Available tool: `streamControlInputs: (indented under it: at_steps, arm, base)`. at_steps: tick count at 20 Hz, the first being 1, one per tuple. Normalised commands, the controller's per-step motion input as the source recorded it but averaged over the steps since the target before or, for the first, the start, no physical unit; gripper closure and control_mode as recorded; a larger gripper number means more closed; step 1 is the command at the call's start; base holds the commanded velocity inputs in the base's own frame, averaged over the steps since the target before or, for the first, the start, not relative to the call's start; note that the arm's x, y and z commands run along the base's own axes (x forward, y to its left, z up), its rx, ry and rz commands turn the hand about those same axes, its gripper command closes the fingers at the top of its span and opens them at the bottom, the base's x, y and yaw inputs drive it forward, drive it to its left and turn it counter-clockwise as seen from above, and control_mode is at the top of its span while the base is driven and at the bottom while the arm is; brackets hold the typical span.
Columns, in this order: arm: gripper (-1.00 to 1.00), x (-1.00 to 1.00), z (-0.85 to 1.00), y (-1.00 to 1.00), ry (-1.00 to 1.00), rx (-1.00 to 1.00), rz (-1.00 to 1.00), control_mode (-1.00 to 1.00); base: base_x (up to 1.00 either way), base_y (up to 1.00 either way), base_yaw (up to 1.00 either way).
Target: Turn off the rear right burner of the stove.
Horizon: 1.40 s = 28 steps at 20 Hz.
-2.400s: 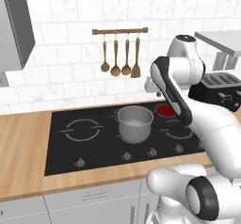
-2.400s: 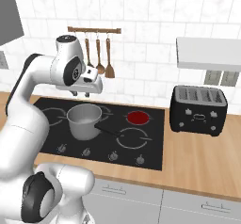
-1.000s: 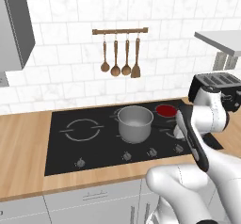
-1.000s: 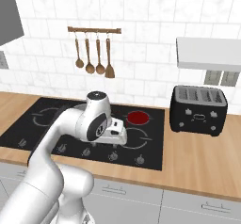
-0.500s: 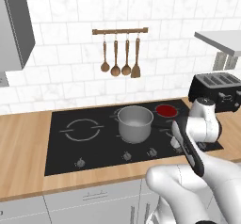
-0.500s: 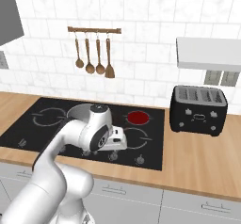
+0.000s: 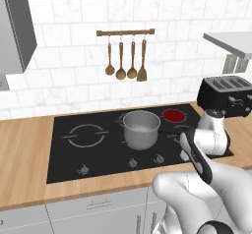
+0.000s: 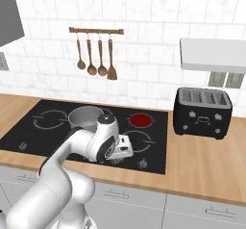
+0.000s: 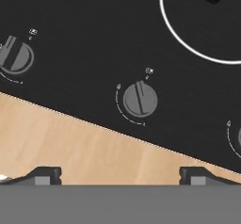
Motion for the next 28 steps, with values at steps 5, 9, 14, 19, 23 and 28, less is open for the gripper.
streamControlInputs:
  at_steps: [5,9,14,19,23,28]
  arm:
    - [-1.0,0.05,-0.26,-0.29,-0.05,0.12,0.03,-1.0]
    - [-1.0,0.17,-0.07,-0.05,-0.07,0.06,0.0,-1.0]
    - [-1.0,0.35,0.0,0.0,0.0,0.01,0.0,-1.0]
    - [-1.0,0.19,0.0,0.0,0.0,0.0,0.0,-1.0]
    - [-1.0,0.15,-0.02,0.0,0.0,0.0,0.0,-1.0]
    - [-1.0,0.07,-0.11,0.07,0.01,0.0,0.0,-1.0]
  base:
    - [0.0,0.0,0.0]
    - [0.0,0.0,0.0]
    - [0.0,0.0,0.0]
    - [0.0,0.0,0.0]
    - [0.0,0.0,0.0]
    - [0.0,0.0,0.0]
